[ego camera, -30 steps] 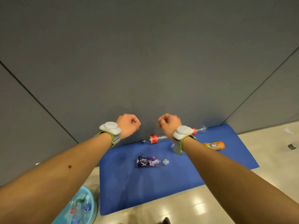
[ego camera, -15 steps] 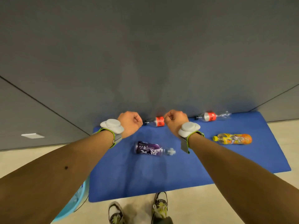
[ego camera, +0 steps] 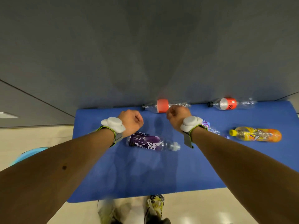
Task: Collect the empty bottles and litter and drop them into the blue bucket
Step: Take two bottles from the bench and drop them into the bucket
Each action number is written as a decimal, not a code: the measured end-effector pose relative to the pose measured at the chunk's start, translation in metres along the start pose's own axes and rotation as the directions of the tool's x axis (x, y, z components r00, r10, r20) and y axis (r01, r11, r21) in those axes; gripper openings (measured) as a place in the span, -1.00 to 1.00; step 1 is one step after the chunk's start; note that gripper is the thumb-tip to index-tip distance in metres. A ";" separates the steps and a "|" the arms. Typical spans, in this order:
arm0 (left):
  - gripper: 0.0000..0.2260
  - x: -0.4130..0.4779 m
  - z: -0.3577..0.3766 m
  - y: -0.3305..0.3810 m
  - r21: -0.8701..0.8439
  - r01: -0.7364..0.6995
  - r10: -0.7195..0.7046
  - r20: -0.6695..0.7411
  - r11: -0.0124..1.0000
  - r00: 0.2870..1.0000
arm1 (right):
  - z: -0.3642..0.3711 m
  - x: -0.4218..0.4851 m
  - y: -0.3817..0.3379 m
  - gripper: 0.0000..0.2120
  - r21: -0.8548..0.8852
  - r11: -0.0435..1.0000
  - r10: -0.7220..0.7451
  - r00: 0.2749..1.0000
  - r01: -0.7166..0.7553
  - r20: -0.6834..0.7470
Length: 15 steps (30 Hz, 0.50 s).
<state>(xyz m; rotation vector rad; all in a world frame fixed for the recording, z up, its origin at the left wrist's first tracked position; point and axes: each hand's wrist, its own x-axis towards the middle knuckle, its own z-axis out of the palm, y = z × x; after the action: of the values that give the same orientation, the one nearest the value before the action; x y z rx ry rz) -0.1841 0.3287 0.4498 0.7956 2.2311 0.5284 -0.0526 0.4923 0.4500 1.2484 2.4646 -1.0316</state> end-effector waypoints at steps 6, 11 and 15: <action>-0.94 0.017 0.024 -0.008 -0.023 0.022 -0.020 0.097 0.999 0.995 | 0.010 0.022 0.011 -0.85 -0.025 0.999 -0.025 0.999 0.026 0.023; -0.42 0.033 0.053 -0.026 0.287 -0.149 0.035 0.366 0.946 0.930 | 0.022 0.055 0.022 -0.79 -0.200 0.966 -0.164 0.986 0.161 0.000; -0.37 0.039 0.064 -0.036 0.447 -0.246 0.028 0.441 0.860 0.897 | 0.033 0.080 0.024 -0.63 -0.338 0.928 -0.158 0.987 0.157 0.026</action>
<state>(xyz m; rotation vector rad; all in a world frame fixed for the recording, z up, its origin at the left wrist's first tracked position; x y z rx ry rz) -0.1735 0.3371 0.3680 1.2135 1.9143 -0.1699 -0.0889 0.5308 0.3774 0.9561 2.6335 -0.5957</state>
